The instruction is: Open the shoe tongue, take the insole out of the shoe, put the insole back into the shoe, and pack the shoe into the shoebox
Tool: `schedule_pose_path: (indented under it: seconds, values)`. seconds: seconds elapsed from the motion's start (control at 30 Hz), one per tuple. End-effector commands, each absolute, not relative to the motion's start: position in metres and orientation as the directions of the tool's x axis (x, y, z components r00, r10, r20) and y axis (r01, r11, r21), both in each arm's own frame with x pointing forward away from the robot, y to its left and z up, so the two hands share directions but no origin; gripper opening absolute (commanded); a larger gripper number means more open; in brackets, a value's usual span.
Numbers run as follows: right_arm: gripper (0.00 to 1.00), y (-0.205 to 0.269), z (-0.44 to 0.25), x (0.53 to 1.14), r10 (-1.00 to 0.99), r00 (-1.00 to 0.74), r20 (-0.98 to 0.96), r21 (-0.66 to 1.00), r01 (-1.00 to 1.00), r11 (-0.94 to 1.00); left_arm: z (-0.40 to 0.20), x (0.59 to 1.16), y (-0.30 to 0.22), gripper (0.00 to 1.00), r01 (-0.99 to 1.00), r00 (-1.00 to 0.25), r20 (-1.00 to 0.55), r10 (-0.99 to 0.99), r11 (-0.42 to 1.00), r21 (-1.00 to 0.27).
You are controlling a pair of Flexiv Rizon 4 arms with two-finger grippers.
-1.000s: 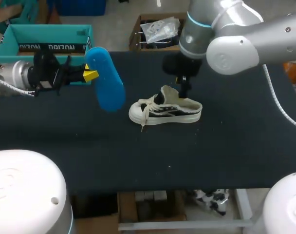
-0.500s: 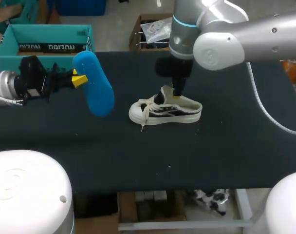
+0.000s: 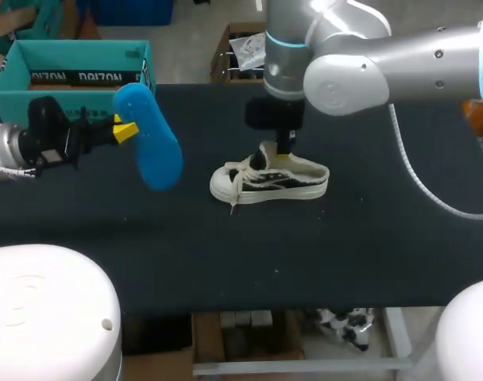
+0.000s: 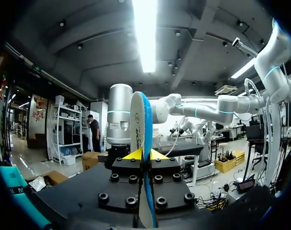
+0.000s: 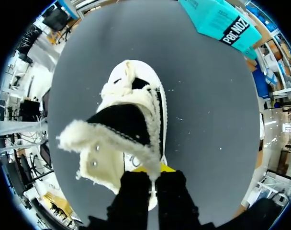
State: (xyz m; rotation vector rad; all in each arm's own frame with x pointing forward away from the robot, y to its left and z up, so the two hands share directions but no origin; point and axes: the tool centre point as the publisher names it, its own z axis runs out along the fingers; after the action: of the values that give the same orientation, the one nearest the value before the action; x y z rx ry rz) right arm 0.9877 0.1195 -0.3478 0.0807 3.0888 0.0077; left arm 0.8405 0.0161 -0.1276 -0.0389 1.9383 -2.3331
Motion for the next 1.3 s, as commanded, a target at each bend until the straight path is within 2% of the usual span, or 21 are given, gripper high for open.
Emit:
schedule_pose_path:
  seconds: [0.03,0.43,0.87,1.1,1.3]
  values:
    - [0.0,0.122,-0.346,0.984,0.09,-0.995,-0.049,-0.002,0.09,0.996,-0.129,0.854,0.012,0.0,0.065,-0.997,-0.055,-0.056,-0.187,-0.98]
    - [0.0,0.118,-0.327,0.962,0.428,-0.904,0.009,0.024,0.428,0.903,-0.125,0.899,-0.038,0.0,0.058,-0.981,-0.09,0.174,-0.184,-0.981]
    - [0.0,0.118,-0.313,0.927,0.781,-0.62,0.078,0.134,0.782,0.608,-0.102,0.951,-0.052,0.0,0.093,-0.916,-0.174,0.361,-0.232,-0.968]
    - [0.0,0.119,-0.312,0.914,0.877,-0.463,0.126,0.217,0.876,0.431,-0.093,0.966,-0.066,0.0,0.106,-0.88,-0.206,0.428,-0.245,-0.964]
    - [0.0,0.118,-0.321,0.912,0.904,-0.393,0.165,0.26,0.902,0.345,-0.093,0.98,-0.075,0.0,0.1,-0.867,-0.204,0.454,-0.244,-0.965]
